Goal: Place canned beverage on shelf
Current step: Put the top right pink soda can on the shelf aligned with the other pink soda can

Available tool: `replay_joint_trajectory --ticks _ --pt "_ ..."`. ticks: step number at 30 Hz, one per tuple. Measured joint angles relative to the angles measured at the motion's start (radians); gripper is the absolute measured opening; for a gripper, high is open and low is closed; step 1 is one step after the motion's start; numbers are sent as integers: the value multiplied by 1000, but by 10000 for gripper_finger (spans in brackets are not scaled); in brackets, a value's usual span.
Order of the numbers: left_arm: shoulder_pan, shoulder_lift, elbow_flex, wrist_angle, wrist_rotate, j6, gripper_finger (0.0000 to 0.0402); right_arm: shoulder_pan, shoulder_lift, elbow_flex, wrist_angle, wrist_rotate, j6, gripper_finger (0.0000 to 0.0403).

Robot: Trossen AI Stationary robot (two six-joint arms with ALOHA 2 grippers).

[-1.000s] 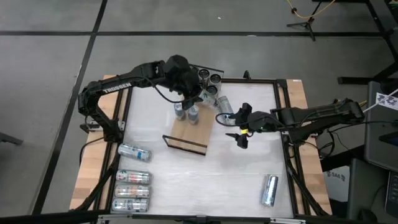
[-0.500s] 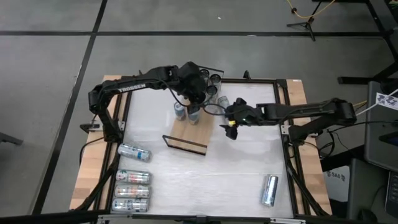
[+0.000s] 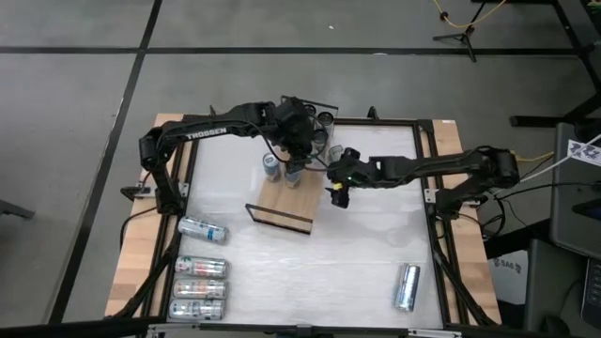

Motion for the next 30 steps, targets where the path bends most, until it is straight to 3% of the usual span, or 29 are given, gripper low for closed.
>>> replay_joint_trajectory --ticks 10,30 --pt "0 8 -1 -7 -15 -1 244 0 53 1 85 16 -48 351" --pt "0 9 -1 -7 -37 -2 244 -13 84 1 94 6 -51 351"
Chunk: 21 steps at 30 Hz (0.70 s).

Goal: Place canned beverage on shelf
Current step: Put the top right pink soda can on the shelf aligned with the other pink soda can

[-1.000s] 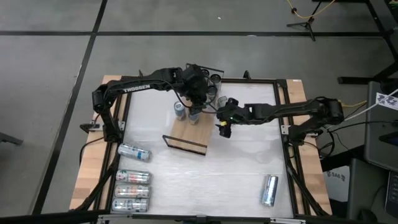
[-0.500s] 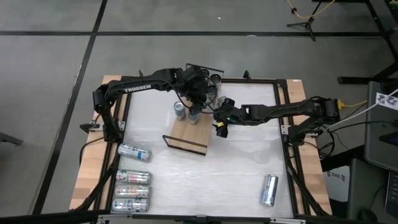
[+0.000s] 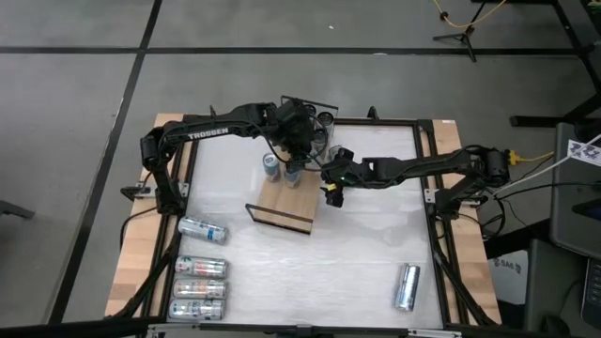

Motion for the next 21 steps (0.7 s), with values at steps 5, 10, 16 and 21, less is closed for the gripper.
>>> replay_joint_trajectory --ticks 5,10,16,21 --pt "-4 26 0 7 0 -1 244 0 6 -1 -4 -2 0 351" --pt "-11 48 0 8 0 -1 245 0 6 -1 -3 -1 0 351" --pt "-11 48 0 7 -1 -1 253 -2 21 -1 2 0 -29 351" --pt "-11 48 0 7 -4 -1 263 -12 36 -1 14 -10 -30 351"
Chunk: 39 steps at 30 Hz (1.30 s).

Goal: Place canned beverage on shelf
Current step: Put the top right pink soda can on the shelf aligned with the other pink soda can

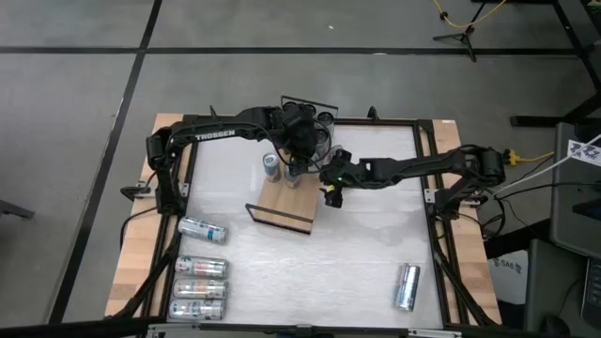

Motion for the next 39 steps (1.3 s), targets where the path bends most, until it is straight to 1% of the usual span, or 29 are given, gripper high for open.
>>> replay_joint_trajectory --ticks 6,39 --pt "0 0 0 7 2 -1 271 -1 1 0 5 -8 0 351" --pt "-1 -1 0 13 1 -2 273 0 1 0 17 -8 0 351"
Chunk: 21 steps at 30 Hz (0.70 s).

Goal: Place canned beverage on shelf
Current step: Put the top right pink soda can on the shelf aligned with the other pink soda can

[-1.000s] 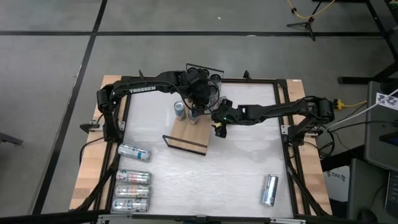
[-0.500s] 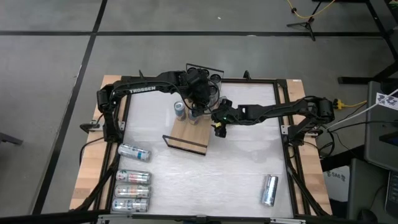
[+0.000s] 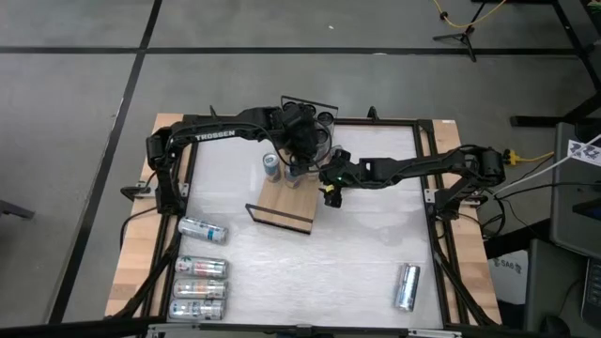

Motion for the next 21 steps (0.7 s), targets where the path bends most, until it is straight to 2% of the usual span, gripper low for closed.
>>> replay_joint_trajectory --ticks 21 --pt "0 0 0 37 -29 -7 273 1 0 0 0 0 0 351"
